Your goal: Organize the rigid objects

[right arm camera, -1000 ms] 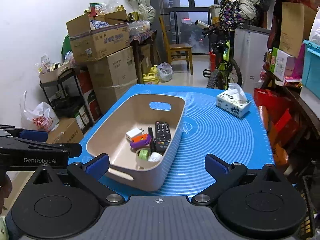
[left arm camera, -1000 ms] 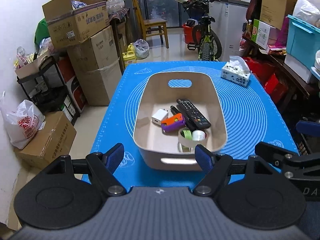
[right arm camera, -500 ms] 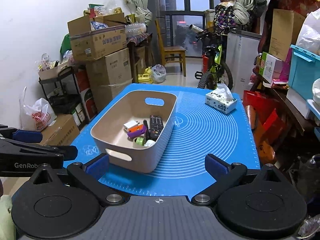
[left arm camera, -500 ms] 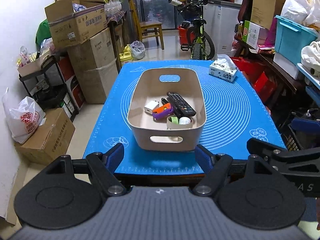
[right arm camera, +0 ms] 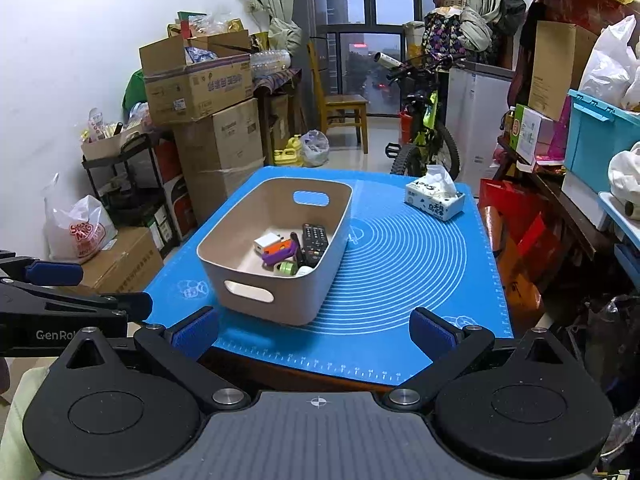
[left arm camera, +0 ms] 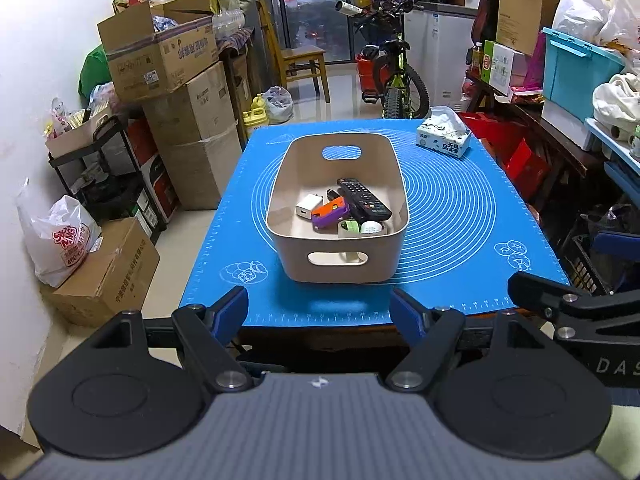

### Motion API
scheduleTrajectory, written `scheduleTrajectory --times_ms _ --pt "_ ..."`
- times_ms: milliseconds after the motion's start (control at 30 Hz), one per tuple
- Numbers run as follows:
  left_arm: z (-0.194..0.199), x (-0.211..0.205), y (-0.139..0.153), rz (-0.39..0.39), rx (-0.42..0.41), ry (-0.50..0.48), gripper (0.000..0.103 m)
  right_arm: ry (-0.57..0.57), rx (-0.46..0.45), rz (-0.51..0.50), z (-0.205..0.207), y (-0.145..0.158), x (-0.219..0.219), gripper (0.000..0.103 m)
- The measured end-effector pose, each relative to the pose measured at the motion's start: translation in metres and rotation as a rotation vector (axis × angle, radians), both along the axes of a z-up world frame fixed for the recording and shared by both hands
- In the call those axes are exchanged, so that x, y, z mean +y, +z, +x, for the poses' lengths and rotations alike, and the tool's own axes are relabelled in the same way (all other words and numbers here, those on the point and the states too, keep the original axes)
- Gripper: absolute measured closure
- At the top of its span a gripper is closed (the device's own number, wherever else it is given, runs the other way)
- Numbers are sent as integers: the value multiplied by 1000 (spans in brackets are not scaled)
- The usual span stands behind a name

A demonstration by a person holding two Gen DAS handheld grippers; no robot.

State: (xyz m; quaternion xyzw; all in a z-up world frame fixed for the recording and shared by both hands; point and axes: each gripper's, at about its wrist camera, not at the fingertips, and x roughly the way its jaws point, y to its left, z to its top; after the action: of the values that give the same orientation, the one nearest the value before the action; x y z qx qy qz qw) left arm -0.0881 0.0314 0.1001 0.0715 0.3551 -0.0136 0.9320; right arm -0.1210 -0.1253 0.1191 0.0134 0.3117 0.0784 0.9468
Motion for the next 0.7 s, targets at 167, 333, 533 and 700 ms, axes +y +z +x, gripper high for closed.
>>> scheduleTrajectory --times_ms 167,333,533,700 --pt "-5 0 0 4 -1 -3 25 -4 23 14 -9 -1 -1 3" --pt "-11 -2 -2 8 2 -13 25 -2 24 12 -14 -3 1 3" --pt "-13 -4 -3 11 7 -22 25 -6 42 26 -21 -5 0 3" --pt "-13 -4 -4 11 9 -27 25 -8 60 27 -23 -8 -1 3"
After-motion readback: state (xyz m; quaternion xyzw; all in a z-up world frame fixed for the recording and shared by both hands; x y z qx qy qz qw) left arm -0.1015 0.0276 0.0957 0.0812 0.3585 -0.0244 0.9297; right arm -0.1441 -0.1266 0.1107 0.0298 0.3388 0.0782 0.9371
